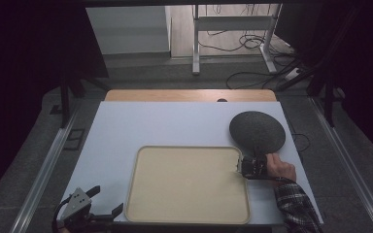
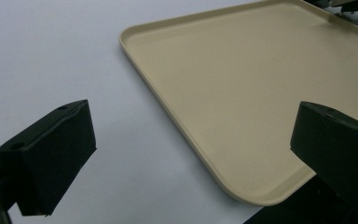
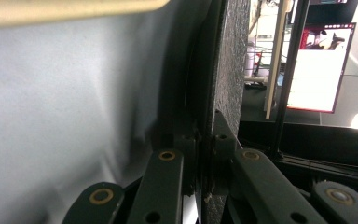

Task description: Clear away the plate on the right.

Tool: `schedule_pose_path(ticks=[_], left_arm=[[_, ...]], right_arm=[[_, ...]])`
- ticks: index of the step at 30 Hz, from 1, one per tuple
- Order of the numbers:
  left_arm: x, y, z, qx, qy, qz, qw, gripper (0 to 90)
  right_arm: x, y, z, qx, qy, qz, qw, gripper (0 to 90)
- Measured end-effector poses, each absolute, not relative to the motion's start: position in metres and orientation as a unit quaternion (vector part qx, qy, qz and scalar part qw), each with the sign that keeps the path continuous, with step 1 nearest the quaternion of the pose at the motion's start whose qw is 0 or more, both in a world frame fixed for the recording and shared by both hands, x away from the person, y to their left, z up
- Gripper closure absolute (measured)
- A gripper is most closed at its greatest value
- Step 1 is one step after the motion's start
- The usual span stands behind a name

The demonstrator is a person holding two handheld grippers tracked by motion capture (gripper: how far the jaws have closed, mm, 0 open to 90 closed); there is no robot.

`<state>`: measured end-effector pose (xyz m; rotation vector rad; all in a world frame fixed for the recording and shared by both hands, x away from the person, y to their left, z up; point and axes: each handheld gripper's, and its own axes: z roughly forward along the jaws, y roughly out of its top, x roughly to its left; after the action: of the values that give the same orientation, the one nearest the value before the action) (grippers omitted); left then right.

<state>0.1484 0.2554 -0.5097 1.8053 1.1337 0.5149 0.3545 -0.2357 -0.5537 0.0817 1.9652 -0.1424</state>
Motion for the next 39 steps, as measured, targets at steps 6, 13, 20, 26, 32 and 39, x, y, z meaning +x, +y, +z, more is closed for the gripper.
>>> schedule_pose_path(ticks=[6, 13, 20, 26, 32, 39], left_arm=[[0.148, 0.256, -0.509, 0.732, 0.459, 0.209, 0.458, 0.0], [0.148, 0.254, -0.509, 0.734, 0.455, 0.210, 0.460, 0.0], [0.148, 0.255, -0.509, 0.733, 0.456, 0.211, 0.459, 0.0], [0.148, 0.255, -0.509, 0.733, 0.456, 0.211, 0.459, 0.0], [0.148, 0.255, -0.509, 0.733, 0.456, 0.210, 0.458, 0.0], [0.148, 0.255, -0.509, 0.733, 0.457, 0.211, 0.458, 0.0]], right_arm=[[0.348, -0.237, -0.551, 0.030, 0.833, -0.064, 0.549, 85.7], [0.341, -0.239, -0.548, 0.024, 0.830, -0.070, 0.553, 84.8], [0.330, -0.240, -0.537, 0.023, 0.820, -0.062, 0.568, 84.1], [0.322, -0.240, -0.531, 0.023, 0.820, -0.054, 0.569, 81.8], [0.316, -0.241, -0.531, 0.020, 0.819, -0.057, 0.571, 82.0], [0.303, -0.239, -0.525, 0.006, 0.820, -0.049, 0.570, 82.0]])
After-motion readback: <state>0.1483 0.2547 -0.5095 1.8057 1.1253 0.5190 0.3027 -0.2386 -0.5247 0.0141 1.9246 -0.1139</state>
